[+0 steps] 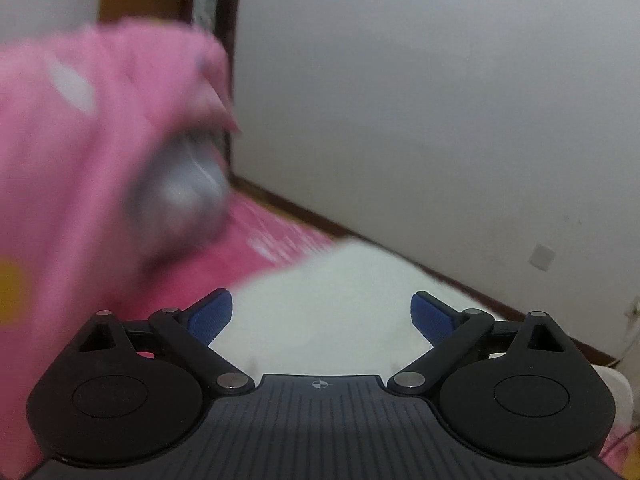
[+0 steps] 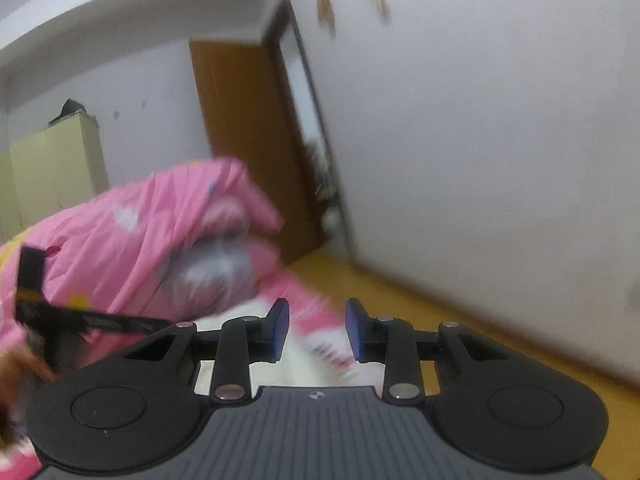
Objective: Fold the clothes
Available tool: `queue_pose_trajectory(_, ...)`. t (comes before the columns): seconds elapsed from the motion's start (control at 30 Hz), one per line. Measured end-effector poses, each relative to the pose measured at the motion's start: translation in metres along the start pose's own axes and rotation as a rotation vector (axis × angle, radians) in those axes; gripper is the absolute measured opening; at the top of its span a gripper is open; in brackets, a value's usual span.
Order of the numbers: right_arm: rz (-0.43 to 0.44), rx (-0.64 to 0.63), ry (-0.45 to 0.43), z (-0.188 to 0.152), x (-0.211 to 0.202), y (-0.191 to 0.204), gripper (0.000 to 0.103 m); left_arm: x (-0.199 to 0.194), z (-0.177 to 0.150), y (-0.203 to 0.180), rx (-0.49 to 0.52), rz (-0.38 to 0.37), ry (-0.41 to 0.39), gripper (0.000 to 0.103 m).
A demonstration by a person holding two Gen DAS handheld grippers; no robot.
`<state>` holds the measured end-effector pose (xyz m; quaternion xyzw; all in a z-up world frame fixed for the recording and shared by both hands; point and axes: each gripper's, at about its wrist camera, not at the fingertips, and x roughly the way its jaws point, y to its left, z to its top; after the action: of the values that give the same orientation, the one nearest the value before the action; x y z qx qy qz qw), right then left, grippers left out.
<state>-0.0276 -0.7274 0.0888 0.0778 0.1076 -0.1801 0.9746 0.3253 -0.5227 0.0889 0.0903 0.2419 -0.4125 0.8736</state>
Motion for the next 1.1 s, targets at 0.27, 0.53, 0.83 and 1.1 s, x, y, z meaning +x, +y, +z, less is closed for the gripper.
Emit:
queue_pose_trajectory(0.27,0.178,0.042,0.037,0.011,-0.078,0.003,0.047,-0.161,0.034,0.036,0.364,0.515,0.028,0.103)
queue_pose_trajectory(0.53,0.26,0.012,0.215,-0.04,0.014,0.065,0.043,-0.145,-0.05,0.012,0.277,0.371,0.097,0.103)
queue_pose_trajectory(0.83,0.003,-0.061,0.333,-0.105,0.12,0.079,0.04,-0.094,-0.121,-0.044,0.093,0.139,0.084,0.103)
queue_pose_trajectory(1.1,-0.02,0.19,0.24,-0.101,0.061,0.047,0.044,-0.103,-0.145,-0.072,-0.034,0.014,0.107,0.103)
